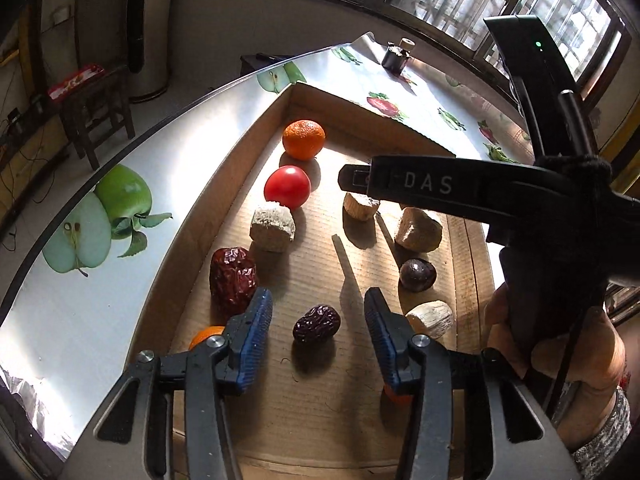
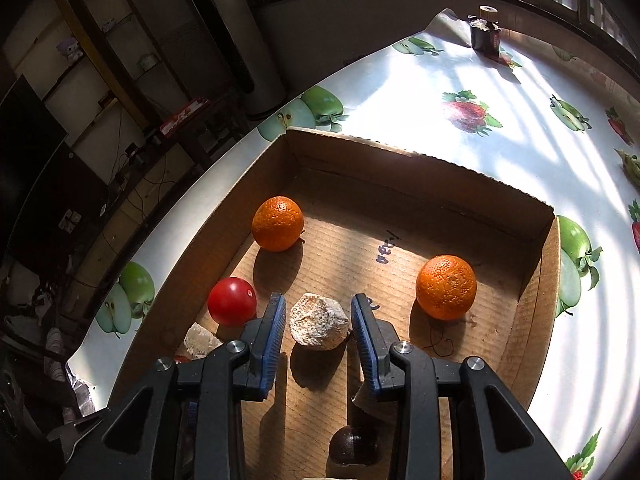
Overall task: Organize fruits
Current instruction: 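Open both grippers to drop the date and block into the box, then raise both grippers and move toward the remaining items near the black pot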
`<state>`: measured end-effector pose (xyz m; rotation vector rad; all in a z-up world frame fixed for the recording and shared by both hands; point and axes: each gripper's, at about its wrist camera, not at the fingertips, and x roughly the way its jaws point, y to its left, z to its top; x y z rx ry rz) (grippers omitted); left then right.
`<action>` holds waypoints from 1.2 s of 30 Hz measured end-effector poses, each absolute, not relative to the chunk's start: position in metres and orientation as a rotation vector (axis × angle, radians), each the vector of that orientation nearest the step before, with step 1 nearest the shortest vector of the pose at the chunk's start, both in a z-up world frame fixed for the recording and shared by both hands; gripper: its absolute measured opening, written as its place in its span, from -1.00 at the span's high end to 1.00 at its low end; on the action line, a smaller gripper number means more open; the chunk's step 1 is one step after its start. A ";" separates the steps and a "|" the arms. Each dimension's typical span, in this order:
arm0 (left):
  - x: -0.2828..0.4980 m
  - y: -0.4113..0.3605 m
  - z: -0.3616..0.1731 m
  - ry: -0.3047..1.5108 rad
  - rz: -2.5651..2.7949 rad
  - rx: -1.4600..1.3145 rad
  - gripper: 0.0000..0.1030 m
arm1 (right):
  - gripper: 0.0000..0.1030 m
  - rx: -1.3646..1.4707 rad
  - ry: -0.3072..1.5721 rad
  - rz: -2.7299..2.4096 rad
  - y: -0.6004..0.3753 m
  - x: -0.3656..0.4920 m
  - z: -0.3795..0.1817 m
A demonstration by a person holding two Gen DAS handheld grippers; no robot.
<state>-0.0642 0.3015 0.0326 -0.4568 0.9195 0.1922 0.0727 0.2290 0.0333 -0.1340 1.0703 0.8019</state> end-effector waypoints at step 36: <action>-0.136 0.161 0.117 0.759 0.206 -0.047 -0.41 | -0.03 0.119 0.860 0.493 -0.026 -0.062 0.087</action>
